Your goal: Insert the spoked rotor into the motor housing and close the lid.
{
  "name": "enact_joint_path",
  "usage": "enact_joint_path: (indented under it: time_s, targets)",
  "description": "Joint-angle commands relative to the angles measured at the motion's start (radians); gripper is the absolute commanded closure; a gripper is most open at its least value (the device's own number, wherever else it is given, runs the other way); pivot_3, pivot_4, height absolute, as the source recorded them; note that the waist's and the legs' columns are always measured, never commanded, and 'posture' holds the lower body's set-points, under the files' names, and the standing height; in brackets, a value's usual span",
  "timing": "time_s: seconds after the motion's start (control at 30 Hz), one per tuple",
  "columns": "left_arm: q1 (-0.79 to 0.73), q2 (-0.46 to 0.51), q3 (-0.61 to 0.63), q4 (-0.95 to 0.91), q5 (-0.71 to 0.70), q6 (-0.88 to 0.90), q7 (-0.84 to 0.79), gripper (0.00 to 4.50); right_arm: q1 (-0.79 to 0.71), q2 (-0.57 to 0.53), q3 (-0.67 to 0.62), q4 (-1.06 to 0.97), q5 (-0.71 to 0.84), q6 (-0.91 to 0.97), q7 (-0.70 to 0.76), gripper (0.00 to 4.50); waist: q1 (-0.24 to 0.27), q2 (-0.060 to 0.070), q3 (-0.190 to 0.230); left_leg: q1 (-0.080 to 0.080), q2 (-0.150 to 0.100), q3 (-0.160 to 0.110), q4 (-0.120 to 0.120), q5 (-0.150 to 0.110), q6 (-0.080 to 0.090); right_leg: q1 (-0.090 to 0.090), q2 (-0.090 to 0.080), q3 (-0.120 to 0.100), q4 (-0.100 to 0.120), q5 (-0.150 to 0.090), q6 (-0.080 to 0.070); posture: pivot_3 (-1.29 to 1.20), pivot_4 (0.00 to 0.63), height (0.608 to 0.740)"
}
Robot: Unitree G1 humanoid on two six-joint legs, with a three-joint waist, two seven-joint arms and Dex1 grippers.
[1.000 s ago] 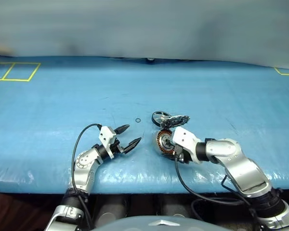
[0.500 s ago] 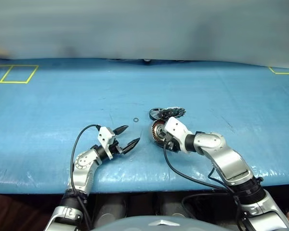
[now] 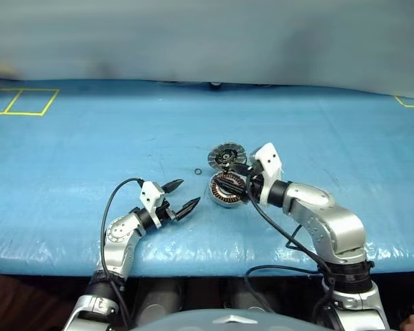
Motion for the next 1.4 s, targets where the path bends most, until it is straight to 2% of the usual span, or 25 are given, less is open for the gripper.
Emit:
enact_joint_path:
  time_s: [0.03, 0.27, 0.37, 0.8, 1.03, 1.4]
  targets:
    - [-0.030, 0.016, 0.007, -0.009, 0.031, -0.026, 0.023, 0.37, 0.077, -0.010, -0.063, -0.095, 0.086, -0.015, 0.006, 1.01, 0.003, 0.000, 0.000, 0.000, 0.000, 0.000, 0.000, 0.000, 0.000, 0.000, 0.000, 0.000, 0.000, 0.000, 0.000, 0.00, 0.150, 0.740]
    - [-0.084, 0.017, -0.004, 0.042, 0.092, -0.006, 0.083, 0.37, 0.340, -0.073, -0.098, -0.124, 0.094, -0.164, 0.033, 1.01, 0.004, 0.001, 0.000, 0.000, 0.000, 0.000, 0.000, 0.000, 0.000, 0.001, -0.001, -0.001, 0.000, -0.003, 0.004, 0.00, 0.150, 0.740]
    - [-0.110, 0.011, -0.018, 0.071, 0.118, -0.002, 0.097, 0.37, 0.404, -0.076, -0.109, -0.100, 0.090, -0.212, 0.015, 1.01, 0.000, 0.001, 0.001, 0.000, 0.000, 0.000, 0.001, 0.000, 0.000, 0.001, -0.001, -0.001, 0.000, -0.003, 0.005, 0.00, 0.150, 0.740]
    - [-0.266, -0.034, -0.008, 0.279, 0.184, -0.039, 0.231, 0.37, 0.400, -0.036, -0.096, 0.005, 0.097, -0.280, -0.057, 1.01, 0.003, 0.001, 0.001, 0.000, 0.000, 0.000, 0.001, 0.000, 0.000, 0.002, 0.000, -0.002, 0.000, -0.003, 0.006, 0.00, 0.150, 0.740]
    - [-0.333, -0.065, -0.032, 0.363, 0.207, -0.036, 0.223, 0.37, 0.408, -0.037, -0.068, 0.005, 0.095, -0.291, -0.066, 1.01, 0.002, 0.001, 0.001, 0.000, 0.000, 0.000, 0.001, 0.000, 0.000, 0.002, 0.000, -0.002, 0.000, -0.003, 0.006, 0.00, 0.150, 0.740]
    - [-0.377, -0.094, -0.013, 0.427, 0.215, 0.099, 0.253, 0.37, 0.426, -0.029, -0.065, 0.003, 0.101, -0.317, -0.094, 1.01, 0.002, 0.001, 0.001, 0.002, 0.000, 0.000, 0.002, 0.001, 0.000, 0.004, 0.000, -0.003, 0.000, -0.002, 0.007, 0.00, 0.150, 0.740]
